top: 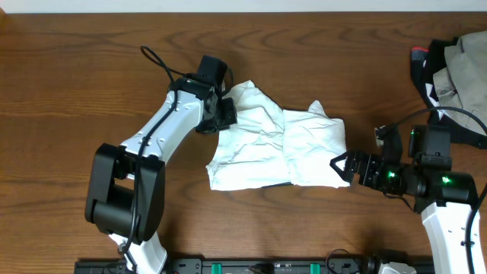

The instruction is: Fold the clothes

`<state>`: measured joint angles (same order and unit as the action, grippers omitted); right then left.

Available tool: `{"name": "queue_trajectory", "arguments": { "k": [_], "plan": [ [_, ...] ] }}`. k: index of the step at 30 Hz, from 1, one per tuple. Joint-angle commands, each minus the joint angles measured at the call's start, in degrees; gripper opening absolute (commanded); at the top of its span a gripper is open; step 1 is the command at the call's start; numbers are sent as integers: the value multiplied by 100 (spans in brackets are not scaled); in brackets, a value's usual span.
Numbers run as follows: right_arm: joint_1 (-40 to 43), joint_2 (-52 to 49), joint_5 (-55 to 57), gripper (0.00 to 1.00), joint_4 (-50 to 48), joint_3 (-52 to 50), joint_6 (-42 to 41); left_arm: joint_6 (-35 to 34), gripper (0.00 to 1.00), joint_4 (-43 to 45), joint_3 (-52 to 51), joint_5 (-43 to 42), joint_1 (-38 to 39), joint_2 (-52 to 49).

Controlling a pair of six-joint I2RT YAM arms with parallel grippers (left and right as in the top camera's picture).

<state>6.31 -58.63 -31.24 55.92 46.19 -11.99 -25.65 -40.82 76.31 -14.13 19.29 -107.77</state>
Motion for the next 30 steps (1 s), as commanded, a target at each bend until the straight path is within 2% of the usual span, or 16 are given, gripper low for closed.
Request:
{"name": "queue_trajectory", "arguments": {
  "k": [1,21,22,24,30],
  "plan": [
    [0,37,70,99,4,-11,94,-17,6,-188,-31,155,-35,83],
    [0,37,151,99,0,-11,203,-122,7,-975,-31,155,-35,83],
    [0,37,151,99,0,-11,203,-122,17,-997,-31,157,-35,83],
    [0,37,151,99,0,-11,203,-118,51,-1008,-31,160,-35,83],
    [0,37,149,99,2,-11,227,-103,52,-1019,-31,160,-35,83]
  ]
}}
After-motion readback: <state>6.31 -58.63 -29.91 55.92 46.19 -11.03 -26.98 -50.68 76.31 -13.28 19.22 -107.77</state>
